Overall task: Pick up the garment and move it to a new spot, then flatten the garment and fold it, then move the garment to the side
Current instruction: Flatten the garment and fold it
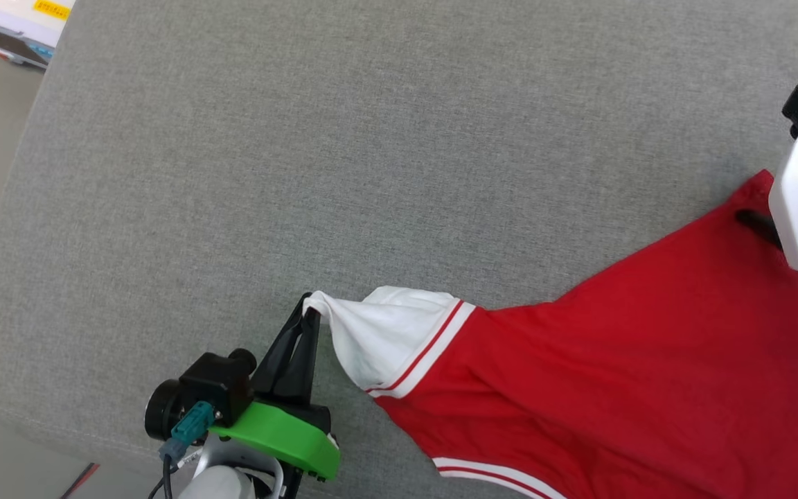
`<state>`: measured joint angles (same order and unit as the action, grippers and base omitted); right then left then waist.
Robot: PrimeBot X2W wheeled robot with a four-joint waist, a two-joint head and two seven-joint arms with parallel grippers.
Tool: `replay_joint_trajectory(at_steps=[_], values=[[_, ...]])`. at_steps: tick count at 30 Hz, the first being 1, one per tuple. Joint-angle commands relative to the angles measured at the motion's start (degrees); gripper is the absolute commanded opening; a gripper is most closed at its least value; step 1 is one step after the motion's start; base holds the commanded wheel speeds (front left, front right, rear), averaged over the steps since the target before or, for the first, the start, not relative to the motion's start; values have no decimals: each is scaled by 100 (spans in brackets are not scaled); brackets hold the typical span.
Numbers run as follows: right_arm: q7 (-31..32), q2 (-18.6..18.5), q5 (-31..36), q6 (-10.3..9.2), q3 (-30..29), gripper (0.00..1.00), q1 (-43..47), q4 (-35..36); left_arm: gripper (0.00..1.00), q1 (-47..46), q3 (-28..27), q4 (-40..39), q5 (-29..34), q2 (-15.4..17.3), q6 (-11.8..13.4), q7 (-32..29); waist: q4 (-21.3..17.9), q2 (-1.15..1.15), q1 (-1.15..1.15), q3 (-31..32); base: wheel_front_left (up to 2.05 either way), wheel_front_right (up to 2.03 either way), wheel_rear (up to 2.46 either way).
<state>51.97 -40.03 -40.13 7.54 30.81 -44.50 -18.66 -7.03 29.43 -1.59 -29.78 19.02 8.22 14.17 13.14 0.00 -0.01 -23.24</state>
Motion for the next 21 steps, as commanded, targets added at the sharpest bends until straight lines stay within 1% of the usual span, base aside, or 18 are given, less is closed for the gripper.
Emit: replay_joint_trajectory(at_steps=[1, 4, 7, 8, 9, 11, 16, 21], values=[[-63, 7, 40, -5, 161, 100, -27, -178, 0, -135, 7, 58, 69, -60, -58, 47, 164, 0, 1, -135, 0, 0, 0], [-35, 45, -116, -5, 530, 100, 149, -586, 0, -182, 5, 175, 63, -117, -109, 57, 194, 0, 1, -113, 0, 0, 0], [-139, 65, -342, -5, 706, 100, 228, -755, 0, -195, -18, 260, 46, -151, -151, 64, 195, 0, 1, -58, 0, 0, 0], [-230, 77, -397, -5, 766, 35, 207, -768, 0, -181, -41, 283, 42, -150, -158, 67, 170, 0, 1, -33, 0, 0, 0], [-356, 77, -418, -5, 793, 0, 168, -772, 0, -171, -59, 300, 39, -147, -165, 69, 153, 0, 1, -7, 0, 0, 0], [-616, 89, -482, -5, 818, 0, 70, -820, 0, -141, -103, 352, 24, -135, -186, 72, 95, 0, 1, 72, 0, 0, 0], [-1631, 165, -635, -5, 690, 0, -220, -864, 0, -90, -215, 478, 18, -79, -260, 78, -86, 0, 1, 406, 0, 0, 0], [-2621, 66, -815, -5, 670, 0, -256, -671, 0, -84, -410, 449, 33, 59, -300, 81, -285, 0, 1, 865, 0, 0, 0]])
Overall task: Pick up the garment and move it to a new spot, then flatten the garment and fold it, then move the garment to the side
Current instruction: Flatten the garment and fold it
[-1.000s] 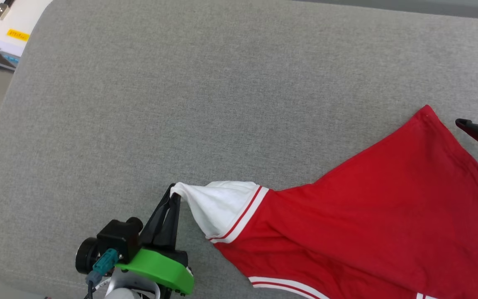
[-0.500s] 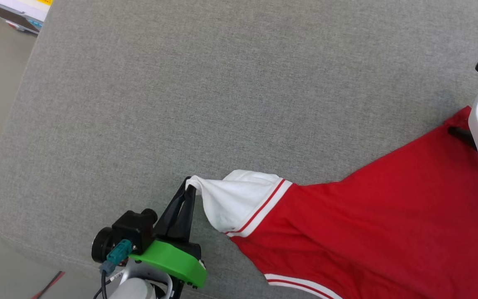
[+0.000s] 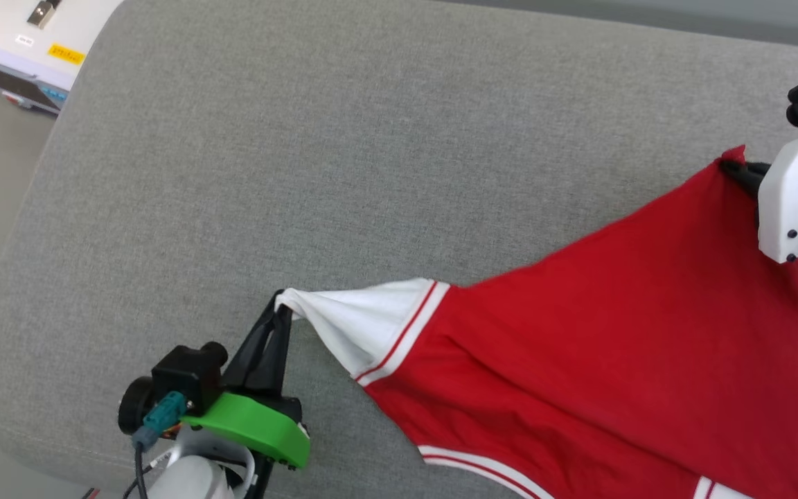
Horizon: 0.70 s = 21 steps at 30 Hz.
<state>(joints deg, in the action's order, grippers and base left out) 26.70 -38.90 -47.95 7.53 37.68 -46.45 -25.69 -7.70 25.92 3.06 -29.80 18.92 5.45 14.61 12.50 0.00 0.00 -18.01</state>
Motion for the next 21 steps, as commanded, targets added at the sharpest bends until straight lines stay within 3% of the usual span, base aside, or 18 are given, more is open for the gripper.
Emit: replay_joint_trajectory(at_steps=[1, 4, 12, 21], values=[[-240, -75, -62, -4, -26, 0, -39, 70, 0, -40, -116, -44, 35, 99, -24, 37, -260, 0, 0, 428, 0, 0, 0], [-618, -170, -355, -4, -186, 0, 61, 251, 0, -194, -310, -170, 45, 223, -24, 38, -383, 0, 0, 642, 0, 0, 0], [-1540, -478, -313, -4, -555, 0, 135, 824, 0, -1254, -585, -673, 120, 544, -140, -223, -735, 0, 0, 983, 0, 0, 0], [-1994, -356, 162, -4, -1323, 0, 9, 1410, 0, -2999, -685, -992, 258, 831, -425, -822, -1067, 0, 0, 956, 0, 0, 0]])
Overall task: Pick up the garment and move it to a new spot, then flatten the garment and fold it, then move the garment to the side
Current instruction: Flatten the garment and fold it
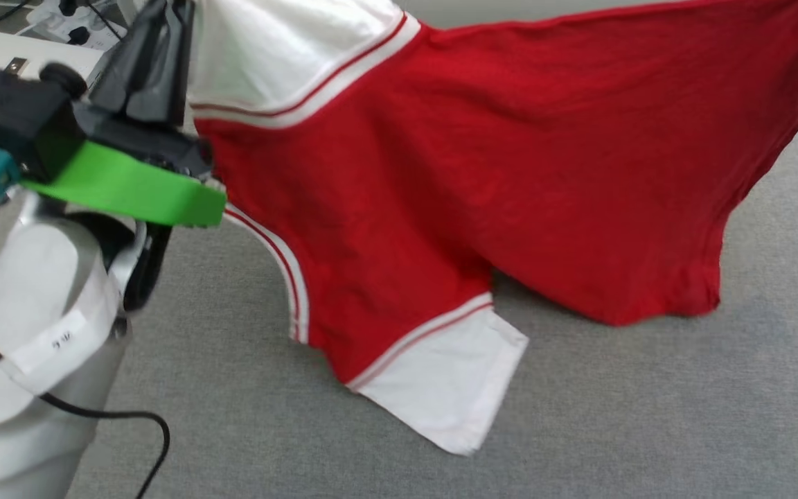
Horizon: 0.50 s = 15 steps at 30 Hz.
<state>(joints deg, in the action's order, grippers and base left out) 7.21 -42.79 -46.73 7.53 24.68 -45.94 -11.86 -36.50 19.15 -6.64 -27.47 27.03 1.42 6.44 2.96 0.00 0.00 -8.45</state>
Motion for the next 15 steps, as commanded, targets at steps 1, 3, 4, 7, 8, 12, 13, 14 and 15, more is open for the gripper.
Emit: replay_joint_trajectory(at_steps=[1, 3, 4, 7, 8, 12, 13, 14, 15], values=[[-39, 63, 103, -4, -137, 0, -69, 108, 0, -363, 1, -37, 13, 16, -86, -72, -137, 0, 0, -22, 0, 0, 0], [14, 102, 230, -4, -341, 0, -124, 271, 0, -810, 40, -40, -4, -1, -205, -214, -174, 0, 0, -85, 0, 0, 0], [62, 122, 281, -4, -428, 0, -152, 342, 0, -1015, 66, -27, 9, 4, -263, -281, -194, 0, 0, -122, 0, 0, 0], [249, 191, 465, -4, -722, 0, -259, 579, 0, -1689, 152, 87, -26, -71, -439, -473, -243, 0, 0, -275, 0, 0, 0], [315, 206, 505, -4, -797, 0, -291, 641, 0, -1873, 172, 138, -44, -101, -479, -518, -251, 0, 0, -331, 0, 0, 0], [582, 298, 716, -4, -1125, 0, -546, 846, 0, -2688, 283, 449, -43, -161, -633, -703, -321, 0, 0, -690, 0, 0, 0], [630, 328, 757, -4, -1182, 0, -635, 851, 0, -2854, 293, 529, -68, -178, -658, -740, -342, 0, 0, -786, 0, 0, 0], [686, 371, 806, -4, -1242, 0, -768, 836, 0, -3072, 321, 634, -70, -176, -693, -795, -368, 0, 0, -909, 0, 0, 0], [723, 411, 841, -4, -1302, 0, -900, 812, 0, -3266, 343, 700, -51, -162, -717, -835, -391, 0, 0, -1027, 0, 0, 0]])
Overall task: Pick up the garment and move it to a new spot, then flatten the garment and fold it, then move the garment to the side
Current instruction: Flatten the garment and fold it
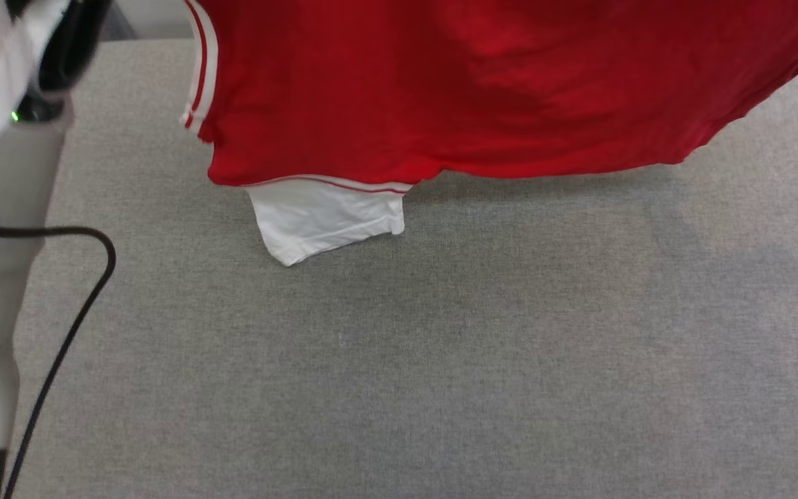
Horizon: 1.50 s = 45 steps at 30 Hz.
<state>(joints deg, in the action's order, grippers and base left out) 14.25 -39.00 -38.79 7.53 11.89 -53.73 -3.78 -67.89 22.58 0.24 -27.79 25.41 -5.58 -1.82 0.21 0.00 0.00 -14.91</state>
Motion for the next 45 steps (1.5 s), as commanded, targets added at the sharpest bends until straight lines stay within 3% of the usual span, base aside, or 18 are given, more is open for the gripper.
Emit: replay_joint_trajectory(at_steps=[1, 11, 19, 24, 34, 45], values=[[51, 75, 103, -4, -94, 0, -303, -46, 0, -375, 38, 93, -13, -10, -48, -41, -128, 0, 0, -519, 0, 0, 0], [-27, 462, 751, -4, -93, 0, -2671, -1157, 0, -2777, 184, 1583, -265, -129, -176, -157, -236, 0, 0, -1541, 0, 0, 0], [-653, 749, 1121, -4, 346, 0, -4424, -2482, 0, -4233, 501, 2861, -389, -187, -189, 143, -259, 0, 0, -1797, 0, 0, 0], [-946, 888, 1139, -4, 657, 0, -5044, -3202, 0, -4756, 778, 3419, -538, -236, -190, 362, -235, 0, 0, -1898, 0, 0, 0], [-1446, 1034, 723, -4, 1486, 0, -5044, -4113, 0, -4584, 1460, 3867, -1011, -13, -190, 773, -276, 0, 0, -2186, 0, 0, 0], [-2040, 1007, -25, -4, 2633, 0, -3538, -4172, 0, -2936, 1903, 3790, -1482, 500, -191, 1399, -217, 0, 0, -1658, 0, 0, 0]])
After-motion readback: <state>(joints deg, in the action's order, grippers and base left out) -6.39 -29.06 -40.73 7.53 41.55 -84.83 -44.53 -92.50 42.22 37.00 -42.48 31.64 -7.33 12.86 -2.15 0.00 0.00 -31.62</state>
